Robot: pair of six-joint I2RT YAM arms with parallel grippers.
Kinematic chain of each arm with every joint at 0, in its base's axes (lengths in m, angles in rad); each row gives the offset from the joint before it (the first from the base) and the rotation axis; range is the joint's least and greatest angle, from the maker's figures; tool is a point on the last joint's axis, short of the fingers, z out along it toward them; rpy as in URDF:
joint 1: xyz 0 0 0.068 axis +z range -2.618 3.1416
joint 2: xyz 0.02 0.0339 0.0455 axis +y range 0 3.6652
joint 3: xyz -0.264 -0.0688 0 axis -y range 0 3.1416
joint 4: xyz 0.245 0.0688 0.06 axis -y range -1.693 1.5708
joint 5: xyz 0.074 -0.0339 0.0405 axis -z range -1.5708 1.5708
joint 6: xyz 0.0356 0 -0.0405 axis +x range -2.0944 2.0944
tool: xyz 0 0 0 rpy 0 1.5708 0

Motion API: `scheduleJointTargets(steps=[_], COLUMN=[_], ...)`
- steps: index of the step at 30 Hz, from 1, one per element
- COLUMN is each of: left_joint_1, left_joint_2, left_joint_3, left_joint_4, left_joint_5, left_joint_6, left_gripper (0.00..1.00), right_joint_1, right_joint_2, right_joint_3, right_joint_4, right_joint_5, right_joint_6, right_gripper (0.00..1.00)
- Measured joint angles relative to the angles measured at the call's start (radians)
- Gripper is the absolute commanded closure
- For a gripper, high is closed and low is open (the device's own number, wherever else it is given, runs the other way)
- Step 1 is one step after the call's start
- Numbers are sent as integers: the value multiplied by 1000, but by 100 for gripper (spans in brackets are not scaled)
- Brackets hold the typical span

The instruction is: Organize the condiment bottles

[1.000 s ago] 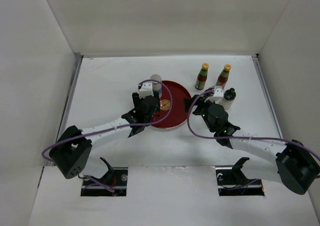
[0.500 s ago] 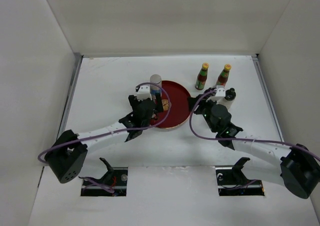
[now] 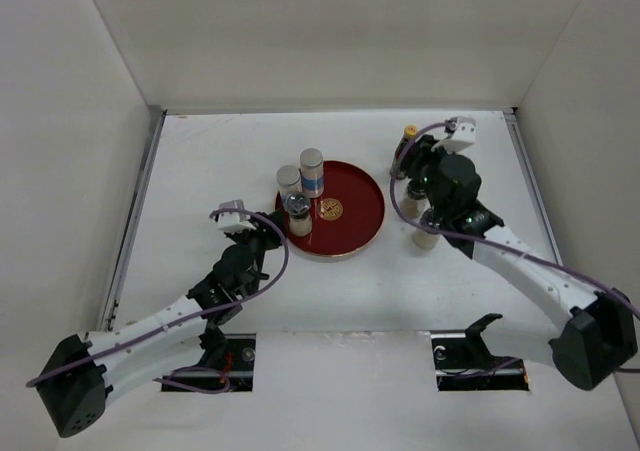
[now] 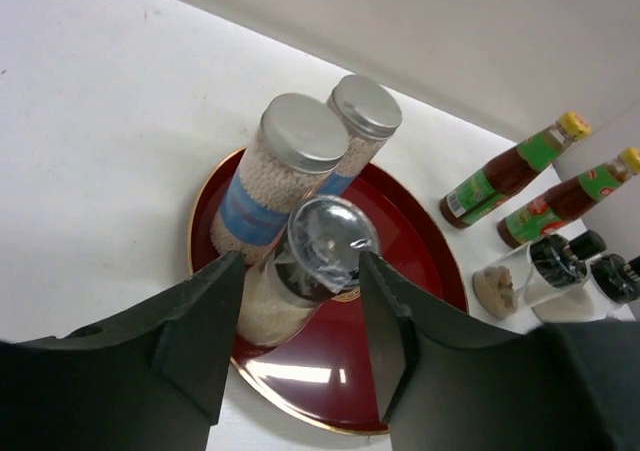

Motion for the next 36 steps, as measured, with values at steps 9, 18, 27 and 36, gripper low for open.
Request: scheduleJointTargets(steps=[9, 18, 27, 36], left_joint_1=[25, 37, 45, 47], left_joint_2=[45, 75, 108, 140], left_joint_3=[-126, -163, -163, -163], left_joint_4=[78, 161, 185, 191], left_joint_5=[-7, -10, -20, -36], left_joint_6=[-80, -122, -132, -137], left_gripper=[58, 50, 48, 43], right_joint_1=[-167, -233, -251, -250], right_joint_2=[353, 584, 663, 691], right_joint_3=[332, 465, 522, 532], right_joint_4=[-157, -216, -164, -134], right_joint_5=[33, 21, -6, -9], right_joint_6=[-108, -155, -182, -208], right_gripper=[19, 30, 48, 67])
